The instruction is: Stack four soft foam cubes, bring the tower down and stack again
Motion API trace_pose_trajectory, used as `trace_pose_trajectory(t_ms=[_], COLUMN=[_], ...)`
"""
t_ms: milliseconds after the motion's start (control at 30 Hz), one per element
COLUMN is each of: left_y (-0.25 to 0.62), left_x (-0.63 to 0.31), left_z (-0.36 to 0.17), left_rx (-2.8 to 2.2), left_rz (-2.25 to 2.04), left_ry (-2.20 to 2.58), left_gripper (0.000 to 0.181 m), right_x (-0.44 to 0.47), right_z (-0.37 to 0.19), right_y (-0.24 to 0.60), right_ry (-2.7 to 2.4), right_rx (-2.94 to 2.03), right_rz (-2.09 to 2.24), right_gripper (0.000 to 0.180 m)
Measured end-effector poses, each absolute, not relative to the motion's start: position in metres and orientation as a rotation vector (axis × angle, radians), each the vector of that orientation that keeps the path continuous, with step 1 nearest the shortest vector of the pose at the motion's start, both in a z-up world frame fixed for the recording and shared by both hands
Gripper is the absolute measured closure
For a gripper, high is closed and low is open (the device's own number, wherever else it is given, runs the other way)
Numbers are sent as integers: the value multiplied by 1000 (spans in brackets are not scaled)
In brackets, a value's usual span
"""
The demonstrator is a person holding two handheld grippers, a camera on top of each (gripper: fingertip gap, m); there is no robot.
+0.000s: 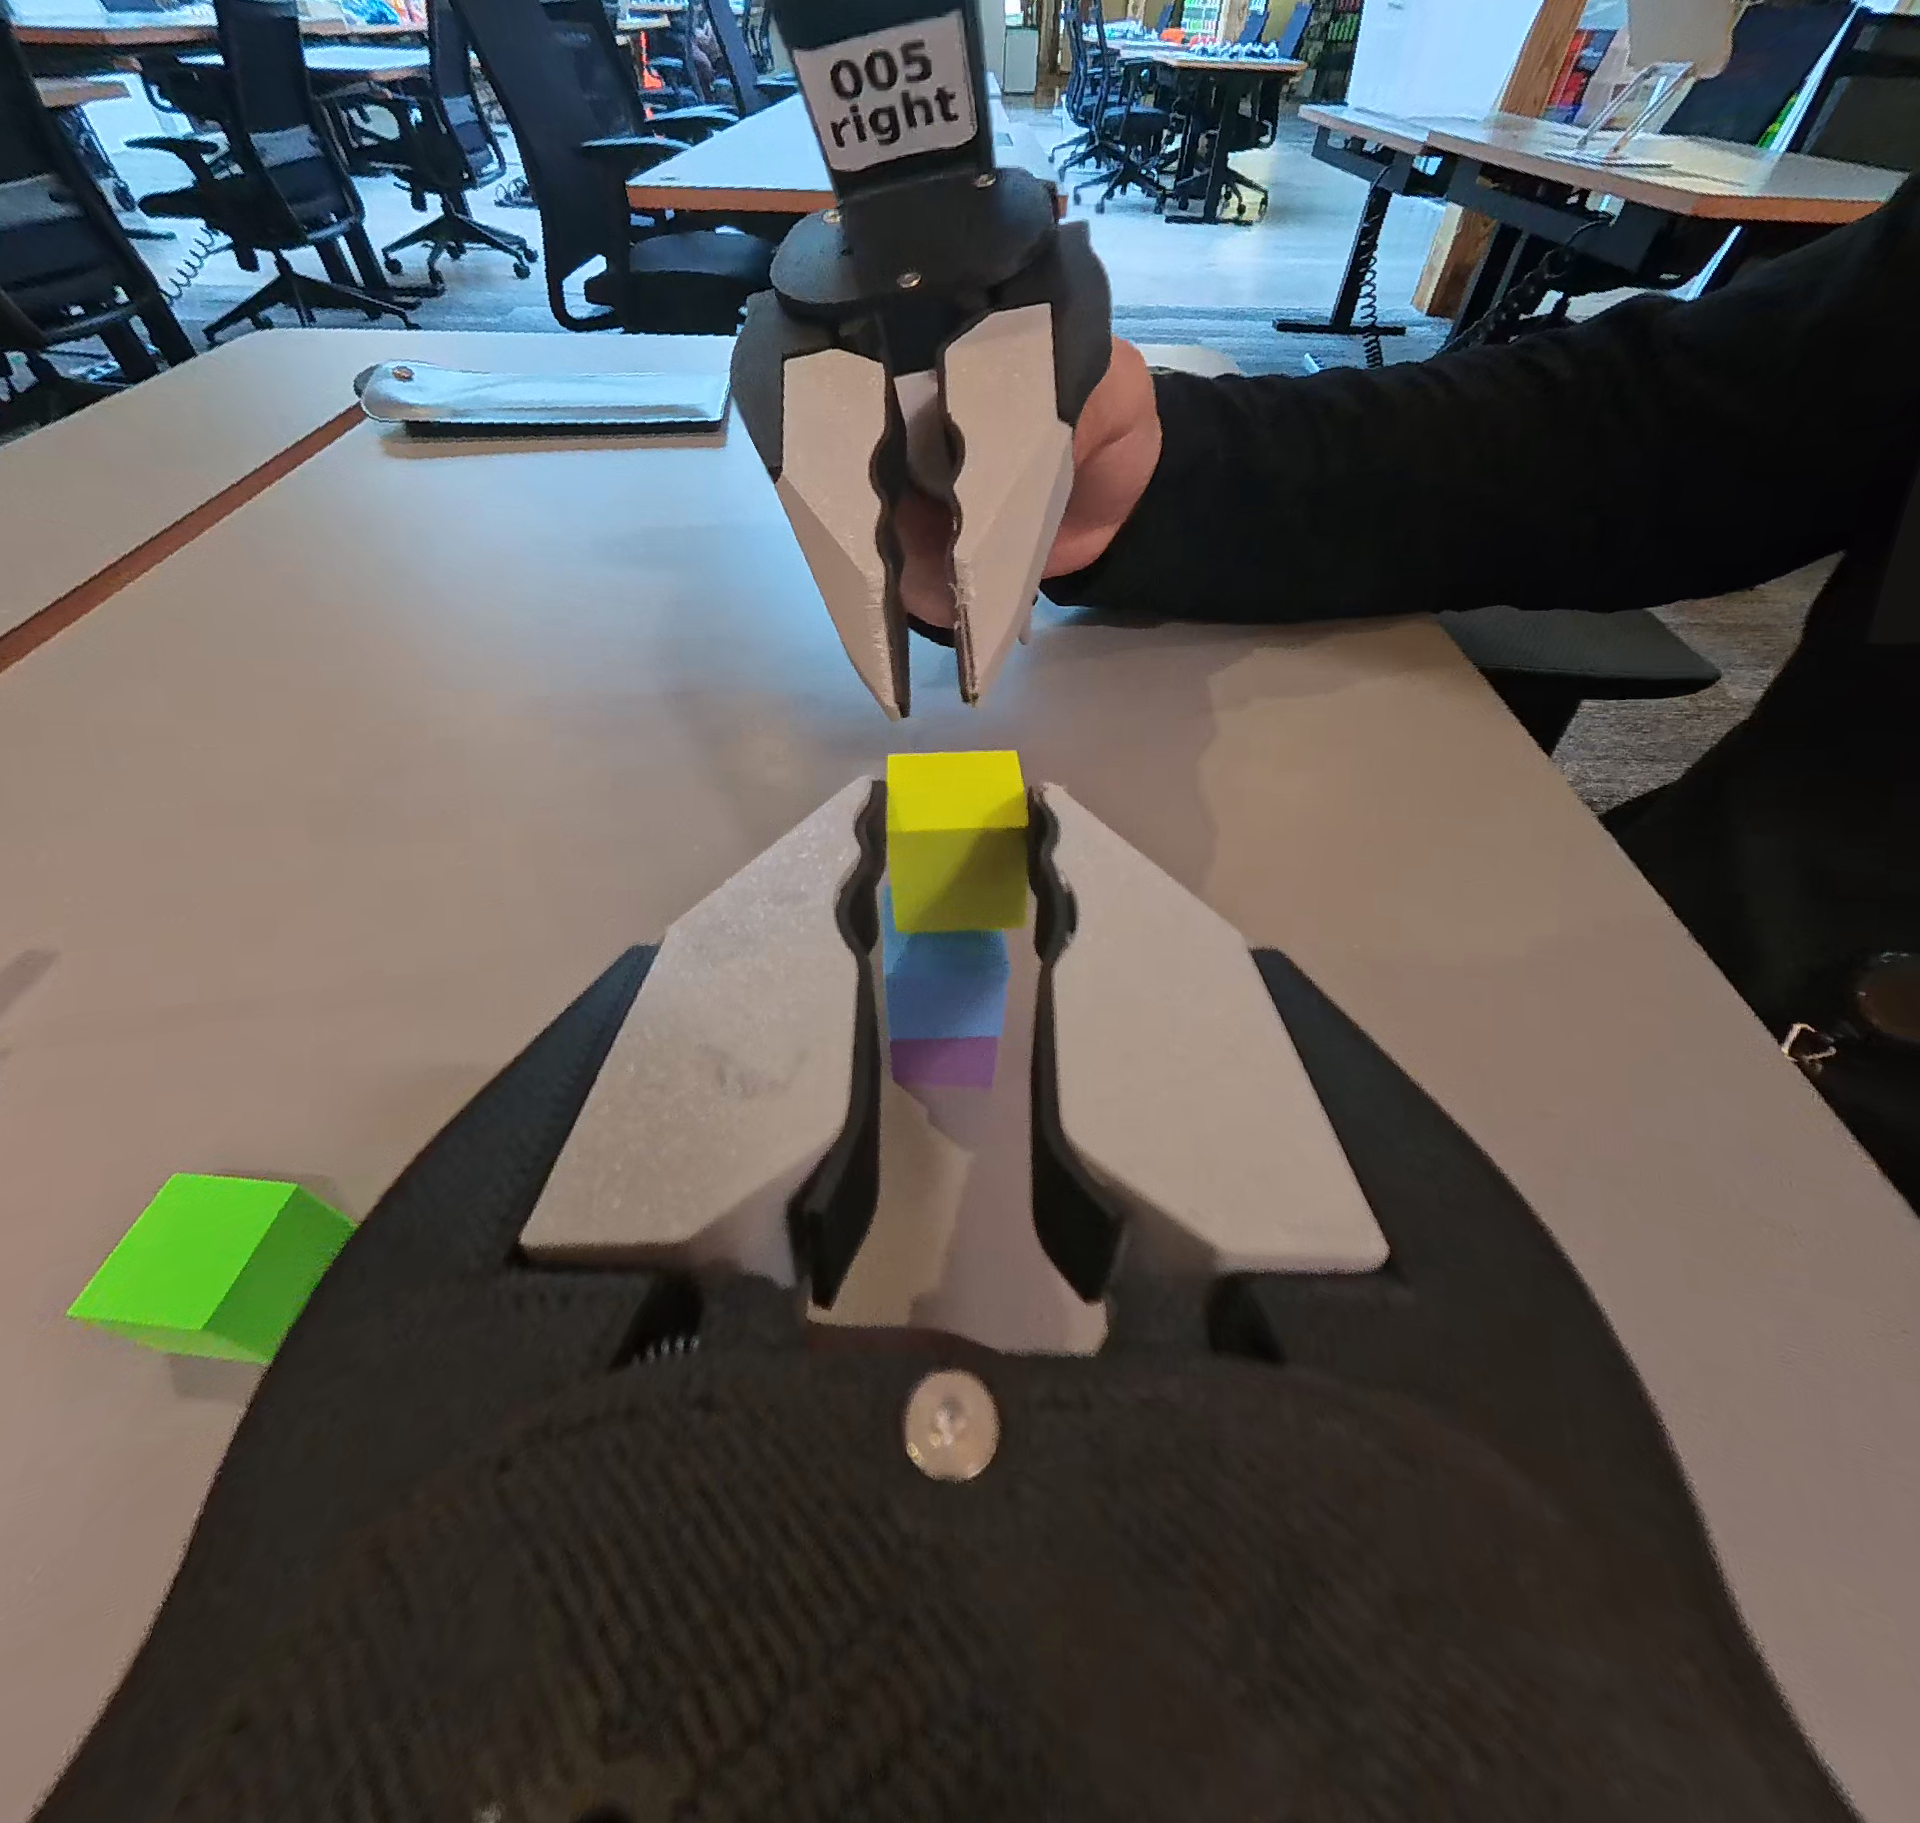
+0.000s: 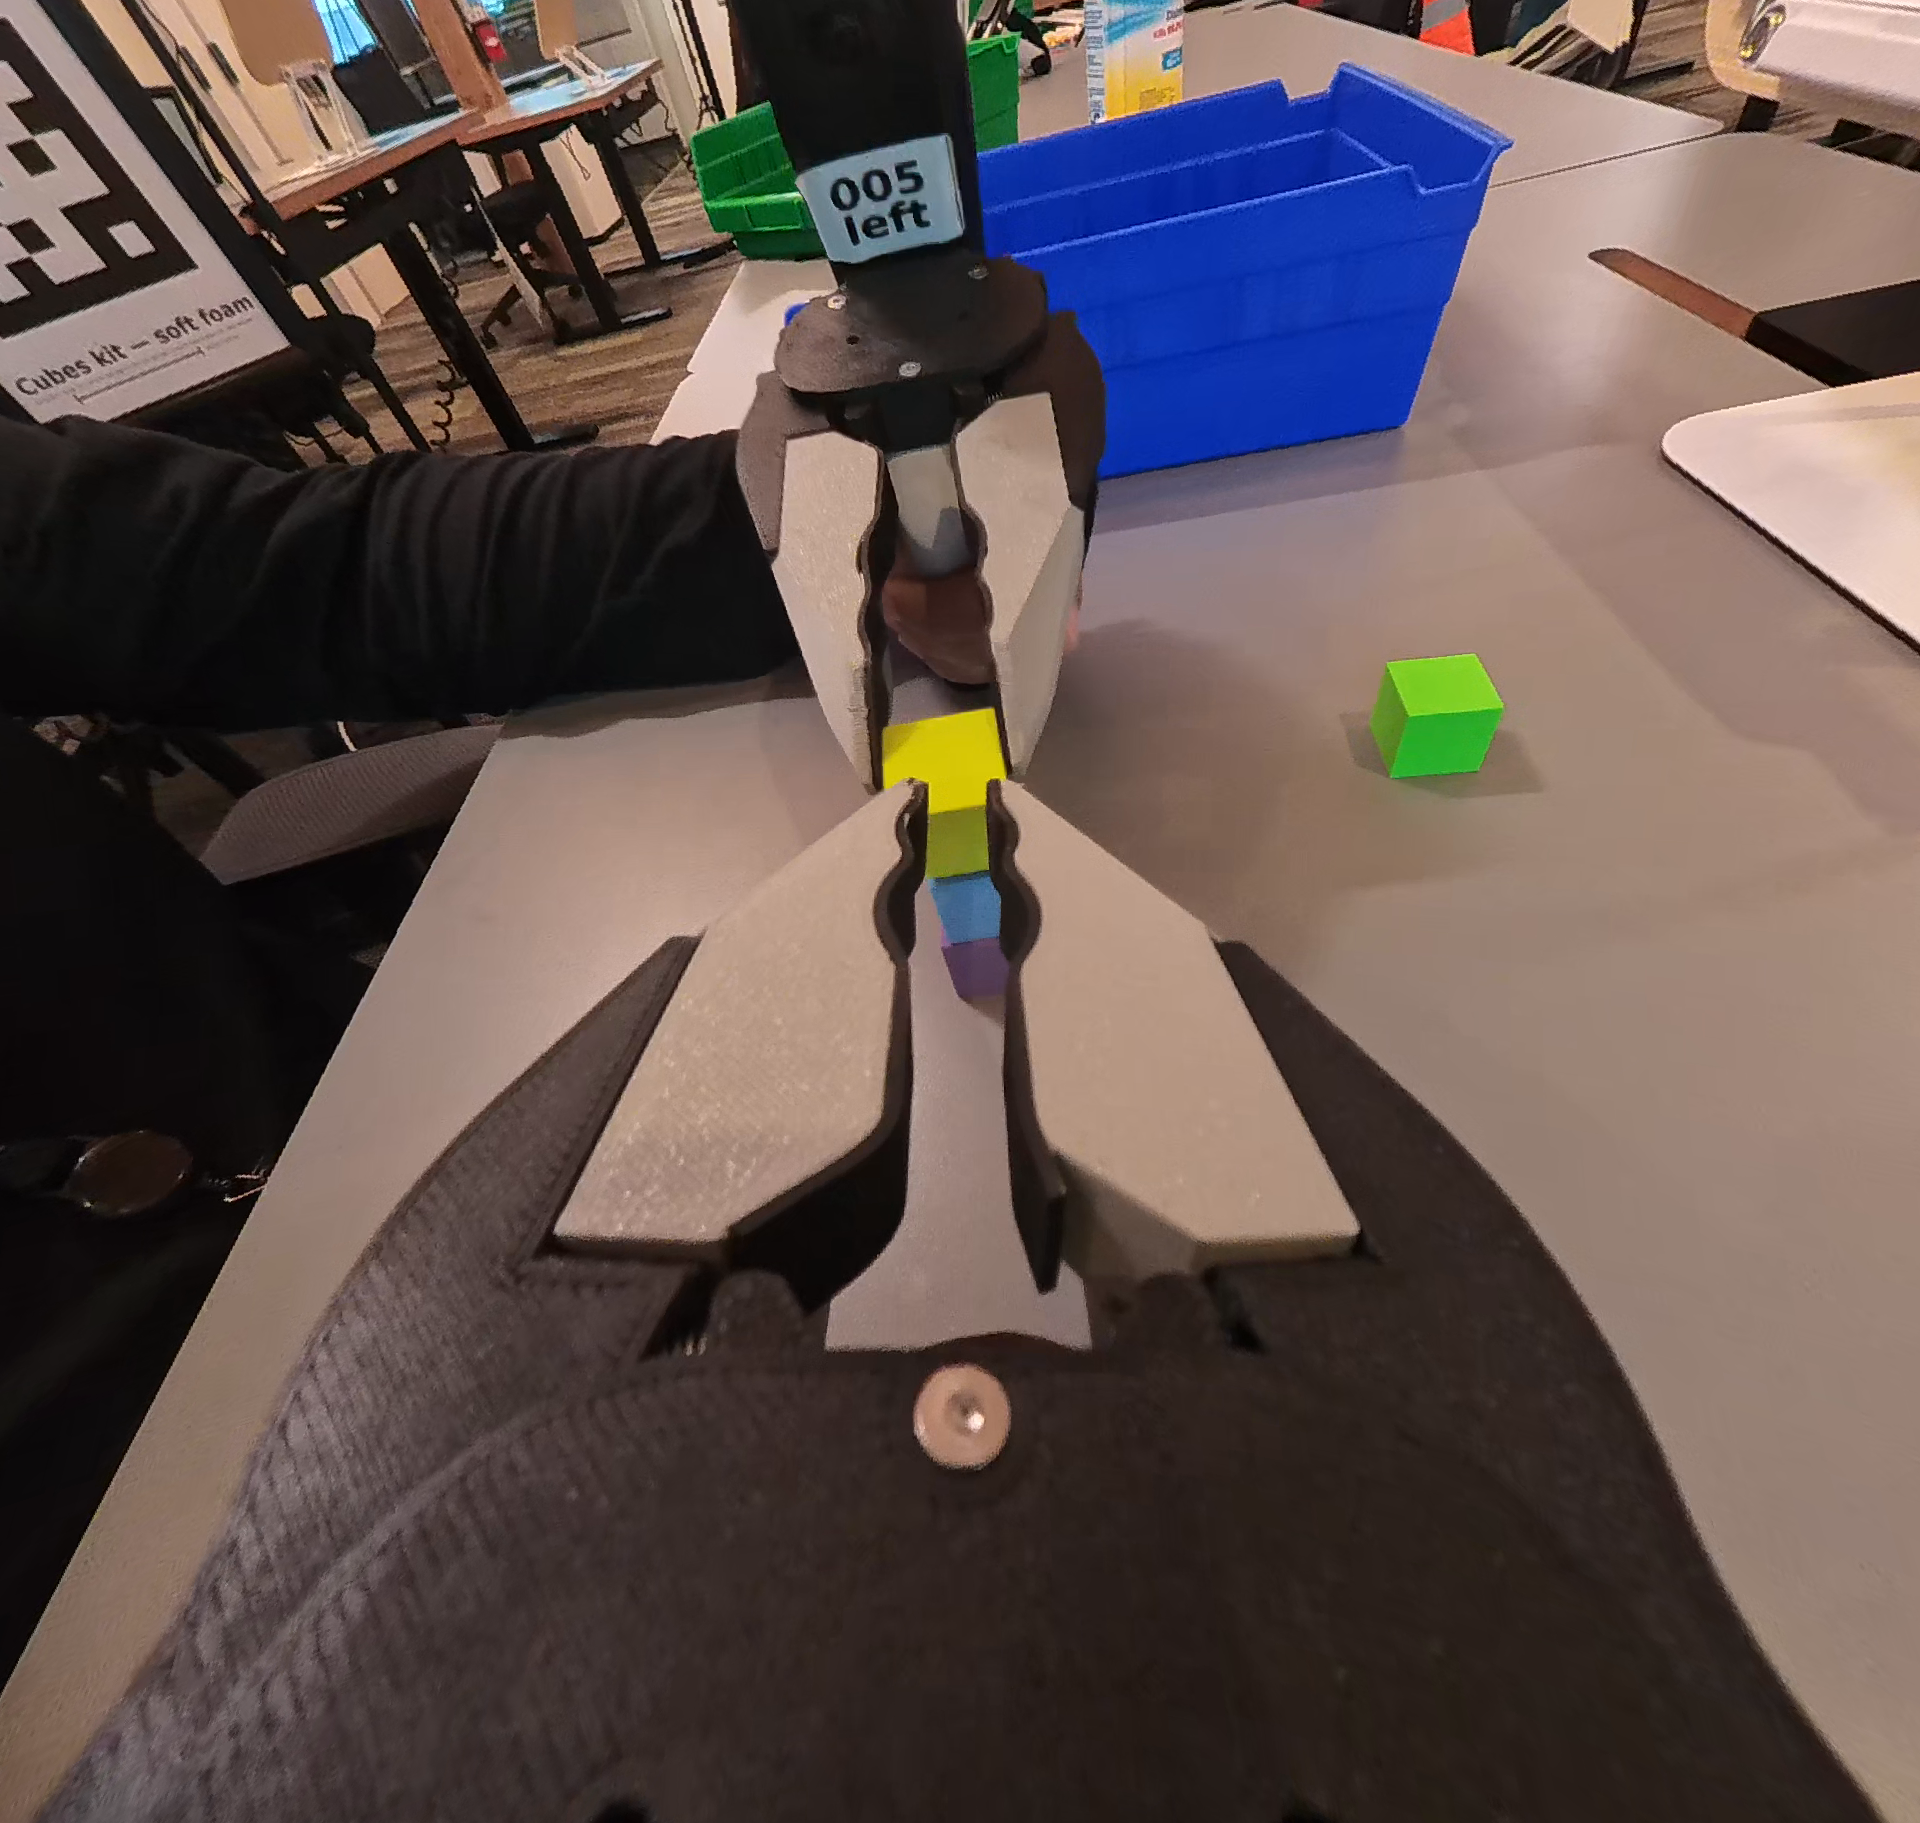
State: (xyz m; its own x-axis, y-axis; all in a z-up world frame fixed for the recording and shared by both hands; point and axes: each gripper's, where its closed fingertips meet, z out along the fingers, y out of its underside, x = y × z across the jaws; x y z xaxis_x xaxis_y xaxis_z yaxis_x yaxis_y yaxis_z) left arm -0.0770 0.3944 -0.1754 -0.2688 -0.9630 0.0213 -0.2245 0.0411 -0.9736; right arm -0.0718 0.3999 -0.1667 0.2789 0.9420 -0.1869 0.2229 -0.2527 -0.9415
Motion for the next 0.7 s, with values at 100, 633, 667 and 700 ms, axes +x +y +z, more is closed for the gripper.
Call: trace_pose_trajectory(t_ms=[100,633,667,700], left_y=[396,400,400,400], left_x=[-76,-75,-75,-75], left_z=[-178,-185,-186,-186], left_rx=[-1236,-1267,-1266,-1267], left_rz=[-1280,-1209,-1204,-1205], left_ry=[1592,1611,1612,1613], left_gripper=[156,156,156,156], right_x=[-72,-72,-72,-72], right_z=[-167,-166,-166,-165], right_y=[400,400,400,399], right_ry=[-1080,-1078,-1077,-1077], right_rx=[-1678,-1678,-1677,-1676], right_rz=[1037,1040,1040,1040], right_gripper=[171,171,171,171])
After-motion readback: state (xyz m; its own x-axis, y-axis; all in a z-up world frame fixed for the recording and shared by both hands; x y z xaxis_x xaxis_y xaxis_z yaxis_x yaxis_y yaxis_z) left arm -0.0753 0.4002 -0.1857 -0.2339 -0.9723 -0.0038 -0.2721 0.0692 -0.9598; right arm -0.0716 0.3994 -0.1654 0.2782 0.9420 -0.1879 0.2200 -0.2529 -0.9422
